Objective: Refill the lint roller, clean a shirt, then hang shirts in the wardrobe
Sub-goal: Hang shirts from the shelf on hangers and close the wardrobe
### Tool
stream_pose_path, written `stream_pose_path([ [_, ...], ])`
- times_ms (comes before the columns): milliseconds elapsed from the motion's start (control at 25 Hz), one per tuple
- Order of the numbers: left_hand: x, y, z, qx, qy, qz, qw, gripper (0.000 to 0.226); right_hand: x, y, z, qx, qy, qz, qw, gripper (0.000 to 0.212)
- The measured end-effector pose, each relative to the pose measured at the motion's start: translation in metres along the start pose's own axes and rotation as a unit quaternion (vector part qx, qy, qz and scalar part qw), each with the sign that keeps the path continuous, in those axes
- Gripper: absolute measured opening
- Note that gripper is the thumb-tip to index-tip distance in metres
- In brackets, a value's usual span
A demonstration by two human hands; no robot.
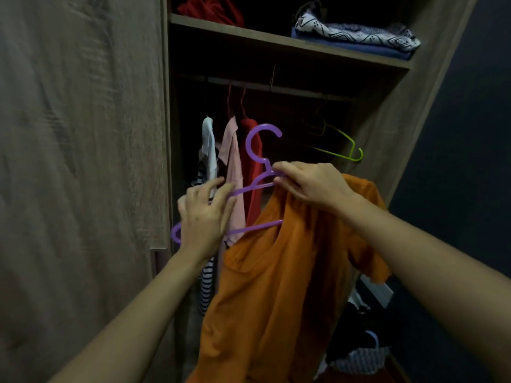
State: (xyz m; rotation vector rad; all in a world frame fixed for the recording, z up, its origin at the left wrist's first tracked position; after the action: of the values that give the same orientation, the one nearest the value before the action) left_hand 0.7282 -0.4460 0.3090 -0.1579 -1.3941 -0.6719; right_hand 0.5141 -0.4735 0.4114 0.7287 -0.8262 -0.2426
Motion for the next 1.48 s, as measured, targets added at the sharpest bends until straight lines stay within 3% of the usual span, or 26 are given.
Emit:
stream_pose_path([
  [80, -0.016, 0.004, 0.021, 0.005, -0.060, 0.016, 0.998, 0.036, 0.007, 0.009, -0.005, 0.026, -0.013, 0.049, 0.998, 0.047],
  [160, -0.050, 0.002, 0.029, 0.000, -0.074, -0.060, 0.995, 0.044, 0.013, 0.024, -0.007, 0.050, -0.028, 0.098, 0.994, 0.047],
  [280, -0.084, -0.005, -0.008, -0.103, 0.089, -0.212, 0.968, 0.061, 0.014, 0.042, 0.006, 0.090, -0.042, 0.115, 0.988, 0.047],
  [360, -0.091, 0.000, -0.052, -0.161, 0.119, -0.252, 0.947, 0.065, 0.003, 0.047, 0.020, 0.088, -0.019, 0.077, 0.993, 0.048],
  [440, -0.083, 0.012, -0.082, -0.170, 0.119, -0.237, 0.949, 0.062, -0.018, 0.039, 0.033, 0.032, 0.021, -0.003, 0.999, 0.053],
  [520, -0.060, 0.022, -0.081, -0.205, 0.130, -0.230, 0.942, 0.047, -0.035, 0.026, 0.028, 0.009, -0.005, -0.076, 0.997, 0.059],
  [600, -0.034, 0.025, -0.055, -0.236, 0.115, -0.238, 0.935, 0.027, -0.040, 0.011, 0.011, 0.055, -0.038, -0.083, 0.994, 0.061],
  [720, -0.005, 0.027, -0.027, -0.236, 0.062, -0.239, 0.940, 0.019, -0.035, 0.004, -0.010, 0.160, -0.078, -0.090, 0.980, 0.048],
  [880, 0.018, 0.052, -0.051, -0.247, 0.094, -0.225, 0.938, 0.027, -0.070, -0.006, 0.008, 0.201, -0.126, -0.195, 0.952, 0.038],
  [960, 0.028, 0.064, -0.061, -0.228, 0.104, -0.263, 0.932, 0.033, -0.084, -0.013, 0.009, 0.306, -0.182, -0.162, 0.920, 0.020],
  [1040, 0.036, 0.068, -0.064, -0.192, 0.083, -0.316, 0.925, 0.035, -0.085, -0.019, 0.002, 0.397, -0.239, -0.108, 0.879, 0.027],
  [1200, 0.048, 0.081, -0.065, -0.169, 0.057, -0.278, 0.944, 0.034, -0.075, -0.023, -0.004, 0.496, -0.354, -0.099, 0.786, 0.037],
  [1360, 0.050, 0.089, -0.072, -0.187, 0.085, -0.256, 0.944, 0.022, -0.076, -0.028, 0.003, 0.449, -0.283, -0.161, 0.832, 0.038],
  [1480, 0.050, 0.090, -0.076, -0.199, 0.101, -0.279, 0.934, 0.017, -0.074, -0.028, 0.003, 0.458, -0.285, -0.147, 0.829, 0.034],
])
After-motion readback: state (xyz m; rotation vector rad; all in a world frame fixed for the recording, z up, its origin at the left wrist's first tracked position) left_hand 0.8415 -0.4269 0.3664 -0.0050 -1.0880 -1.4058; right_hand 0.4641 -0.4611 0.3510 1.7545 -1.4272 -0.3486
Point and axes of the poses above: each hand's wrist, its own x-axis towards the middle knuckle, its own y-axis out of the back of the hand, z = x × y, the point moved 1 cm from there along x, towards the middle knuckle, and after that the axes turned 6 degrees about -x, right-handed, at the moved point
